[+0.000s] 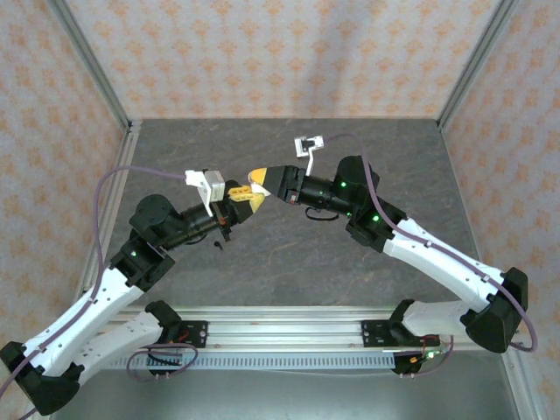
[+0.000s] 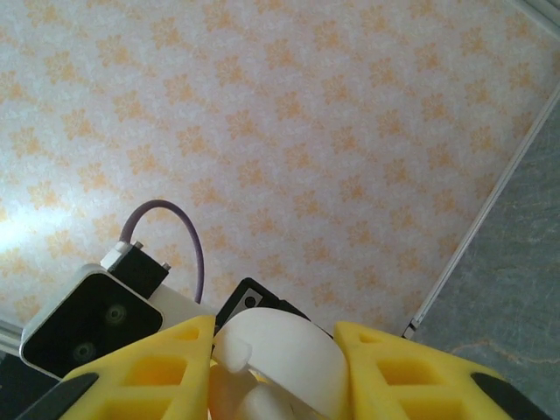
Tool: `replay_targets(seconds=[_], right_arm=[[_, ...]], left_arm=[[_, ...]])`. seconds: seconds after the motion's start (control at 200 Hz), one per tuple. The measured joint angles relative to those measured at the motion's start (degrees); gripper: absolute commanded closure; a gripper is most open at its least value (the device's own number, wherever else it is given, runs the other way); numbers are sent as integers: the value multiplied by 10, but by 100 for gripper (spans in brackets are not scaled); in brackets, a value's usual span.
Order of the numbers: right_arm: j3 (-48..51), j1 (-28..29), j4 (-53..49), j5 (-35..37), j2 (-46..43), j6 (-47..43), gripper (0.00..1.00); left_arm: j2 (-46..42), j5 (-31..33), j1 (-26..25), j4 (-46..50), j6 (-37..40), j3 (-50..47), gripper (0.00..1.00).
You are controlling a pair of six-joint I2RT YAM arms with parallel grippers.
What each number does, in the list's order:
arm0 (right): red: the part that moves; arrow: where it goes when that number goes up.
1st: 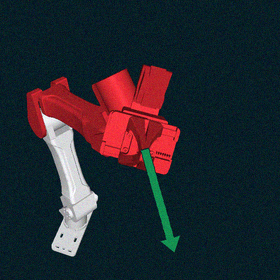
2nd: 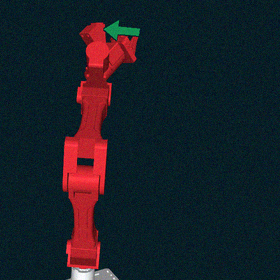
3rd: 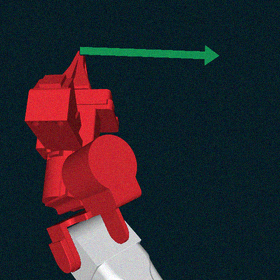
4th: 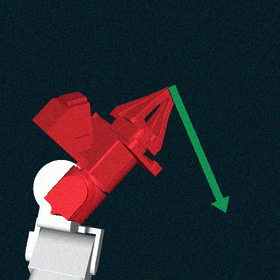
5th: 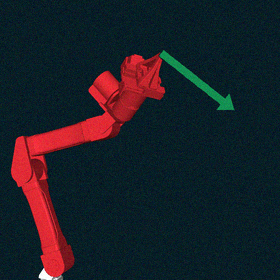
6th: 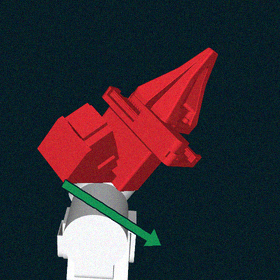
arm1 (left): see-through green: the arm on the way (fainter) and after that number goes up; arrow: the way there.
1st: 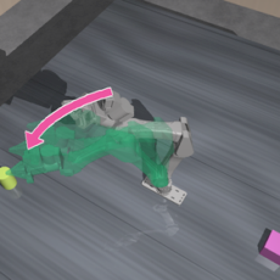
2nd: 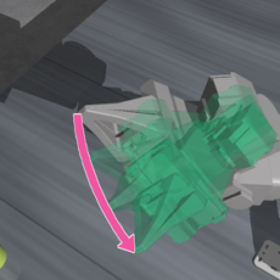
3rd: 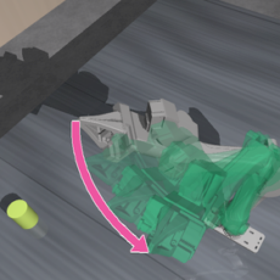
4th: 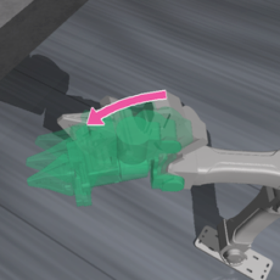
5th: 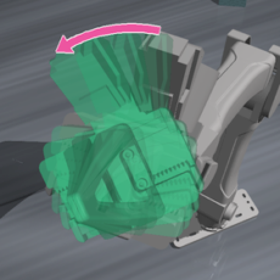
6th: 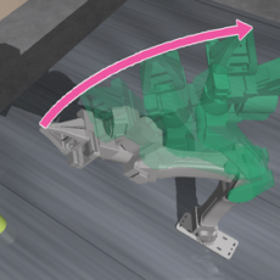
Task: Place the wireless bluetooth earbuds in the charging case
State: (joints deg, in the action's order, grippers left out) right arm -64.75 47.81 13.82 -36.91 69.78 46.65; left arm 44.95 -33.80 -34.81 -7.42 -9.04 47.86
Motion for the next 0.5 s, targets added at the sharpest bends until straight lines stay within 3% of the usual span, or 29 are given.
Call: replay_targets(seconds=[0.225,0.5], right_arm=[[0,-1,1,0,-3,-28,72],[3,-1,-10,2,-14,-68,72]], left_arm=[[9,-2,-1,12,-8,13,77],[16,-2,-3,25,-21,24,69]])
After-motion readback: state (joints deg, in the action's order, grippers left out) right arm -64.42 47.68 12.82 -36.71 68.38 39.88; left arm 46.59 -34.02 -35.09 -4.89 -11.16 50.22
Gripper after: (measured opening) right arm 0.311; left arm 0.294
